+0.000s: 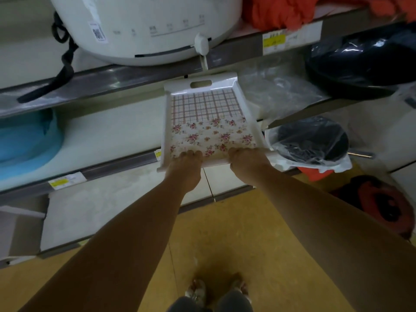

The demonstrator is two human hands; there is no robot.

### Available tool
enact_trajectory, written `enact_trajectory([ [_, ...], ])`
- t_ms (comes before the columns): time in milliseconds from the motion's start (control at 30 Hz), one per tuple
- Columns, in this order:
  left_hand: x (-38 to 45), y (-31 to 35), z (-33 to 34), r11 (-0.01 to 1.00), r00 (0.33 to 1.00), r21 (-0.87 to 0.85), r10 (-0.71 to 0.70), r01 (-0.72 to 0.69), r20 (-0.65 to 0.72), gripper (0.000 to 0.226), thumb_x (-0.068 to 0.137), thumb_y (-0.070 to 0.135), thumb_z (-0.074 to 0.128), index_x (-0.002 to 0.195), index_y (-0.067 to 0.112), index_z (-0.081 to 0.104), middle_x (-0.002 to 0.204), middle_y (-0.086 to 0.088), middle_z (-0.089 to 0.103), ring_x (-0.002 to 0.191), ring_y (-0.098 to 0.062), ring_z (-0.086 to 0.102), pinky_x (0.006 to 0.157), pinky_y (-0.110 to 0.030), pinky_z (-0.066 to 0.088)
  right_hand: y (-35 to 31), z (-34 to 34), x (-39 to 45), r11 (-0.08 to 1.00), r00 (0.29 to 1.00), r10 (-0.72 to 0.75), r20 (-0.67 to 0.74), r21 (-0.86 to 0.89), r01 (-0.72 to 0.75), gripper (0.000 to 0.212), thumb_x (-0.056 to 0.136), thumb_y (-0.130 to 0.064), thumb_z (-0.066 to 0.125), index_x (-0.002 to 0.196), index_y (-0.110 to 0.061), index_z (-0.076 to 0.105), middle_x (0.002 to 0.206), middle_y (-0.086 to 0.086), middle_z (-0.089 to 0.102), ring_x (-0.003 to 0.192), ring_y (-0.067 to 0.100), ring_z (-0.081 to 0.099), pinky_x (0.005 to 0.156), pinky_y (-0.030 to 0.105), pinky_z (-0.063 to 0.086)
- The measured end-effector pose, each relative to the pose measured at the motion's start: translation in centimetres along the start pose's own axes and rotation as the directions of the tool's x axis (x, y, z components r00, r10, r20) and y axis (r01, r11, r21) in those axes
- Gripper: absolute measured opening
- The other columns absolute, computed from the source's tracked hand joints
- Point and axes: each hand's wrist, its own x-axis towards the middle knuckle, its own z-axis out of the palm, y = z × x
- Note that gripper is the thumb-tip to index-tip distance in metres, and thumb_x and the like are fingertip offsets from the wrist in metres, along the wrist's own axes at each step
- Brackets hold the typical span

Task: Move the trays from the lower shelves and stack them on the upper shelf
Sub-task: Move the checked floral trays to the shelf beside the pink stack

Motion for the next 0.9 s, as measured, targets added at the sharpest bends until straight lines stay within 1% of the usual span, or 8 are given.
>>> enact_trajectory([
  [133, 0.0, -1.5, -1.8, 0.999, 1.000, 0.037, -0.017, 0.018, -0.026, 0.027, 0.096, 0.017, 0.046, 0.122, 0.011, 0.053, 0.115, -0.009, 0.059, 0.106, -0.024, 0.057, 0.092, -0.036, 0.050, -0.6, -1.9, -0.3, 1.000, 0.999, -0.023, -0.034, -0.013, 0.022, 0.026, 0.102, -0.017, 0.037, 0.122, -0.008, 0.050, 0.114, 0.008, 0.064, 0.103, 0.024, 0.063, 0.081, 0.033, 0.050],
  [233, -0.2, -2.1, -3.7, 0.999, 0.999, 0.029, -0.034, 0.034, 0.001, 0.029, 0.097, 0.018, 0.041, 0.120, 0.011, 0.058, 0.120, -0.008, 0.059, 0.111, -0.026, 0.055, 0.093, -0.037, 0.045, -0.9, -3.4, -0.6, 1.000, 0.998, 0.014, -0.066, 0.015, -0.013, 0.024, 0.100, -0.019, 0.043, 0.119, -0.012, 0.056, 0.114, 0.004, 0.065, 0.106, 0.022, 0.062, 0.086, 0.034, 0.051],
  [333, -1.1, -1.7, -5.4, 0.998, 0.993, 0.034, -0.043, 0.047, -0.113, 0.027, 0.098, 0.015, 0.043, 0.123, 0.012, 0.053, 0.118, -0.007, 0.060, 0.109, -0.024, 0.058, 0.092, -0.034, 0.049, -0.6, -5.8, -1.2, 0.996, 0.989, 0.085, -0.124, 0.027, -0.082, 0.023, 0.099, -0.020, 0.048, 0.116, -0.010, 0.059, 0.110, 0.005, 0.066, 0.103, 0.021, 0.063, 0.086, 0.031, 0.050],
  [433, -2.4, -1.8, -7.2, 1.000, 0.975, 0.028, 0.019, -0.013, -0.223, 0.029, 0.097, 0.016, 0.047, 0.126, 0.016, 0.050, 0.120, -0.005, 0.059, 0.108, -0.021, 0.059, 0.088, -0.028, 0.050, -0.6, -8.3, -2.6, 0.991, 0.976, 0.131, -0.176, 0.028, -0.128, 0.027, 0.097, -0.013, 0.049, 0.121, -0.008, 0.058, 0.113, 0.008, 0.065, 0.105, 0.023, 0.062, 0.089, 0.032, 0.049],
  [533, -4.1, -1.8, -9.8, 1.000, 0.976, 0.006, 0.029, -0.029, -0.218, 0.031, 0.096, 0.016, 0.047, 0.127, 0.019, 0.050, 0.118, -0.003, 0.060, 0.107, -0.020, 0.058, 0.085, -0.025, 0.048, -1.1, -10.6, -4.6, 0.991, 0.974, 0.135, -0.182, 0.043, -0.129, 0.028, 0.097, -0.012, 0.046, 0.122, -0.008, 0.057, 0.116, 0.008, 0.064, 0.108, 0.023, 0.060, 0.090, 0.031, 0.047],
  [733, -8.3, -1.4, -14.7, 0.991, 0.976, 0.104, 0.098, -0.079, -0.193, 0.033, 0.095, 0.021, 0.049, 0.128, 0.022, 0.048, 0.118, -0.003, 0.062, 0.107, -0.022, 0.061, 0.087, -0.029, 0.047, -1.8, -15.4, -8.5, 0.990, 0.980, 0.138, -0.140, 0.043, -0.134, 0.032, 0.097, -0.012, 0.046, 0.127, -0.010, 0.053, 0.123, 0.009, 0.061, 0.113, 0.025, 0.059, 0.092, 0.033, 0.046],
  [833, -10.3, -1.2, -17.1, 0.988, 0.978, 0.147, 0.067, -0.038, -0.199, 0.034, 0.094, 0.021, 0.051, 0.127, 0.023, 0.045, 0.118, -0.003, 0.062, 0.108, -0.023, 0.060, 0.085, -0.030, 0.045, -2.2, -17.9, -10.6, 0.992, 0.984, 0.126, -0.126, 0.044, -0.121, 0.034, 0.094, -0.011, 0.050, 0.128, -0.015, 0.051, 0.122, 0.008, 0.062, 0.112, 0.025, 0.059, 0.090, 0.032, 0.046],
  [900, -12.1, -0.9, -18.3, 0.989, 0.978, 0.145, 0.025, 0.006, -0.209, 0.031, 0.093, 0.022, 0.052, 0.124, 0.023, 0.047, 0.117, -0.002, 0.062, 0.107, -0.023, 0.059, 0.084, -0.030, 0.043, -2.6, -19.3, -12.3, 0.993, 0.984, 0.114, -0.136, 0.054, -0.107, 0.035, 0.092, -0.010, 0.052, 0.126, -0.015, 0.052, 0.120, 0.007, 0.062, 0.111, 0.025, 0.060, 0.088, 0.032, 0.046],
])
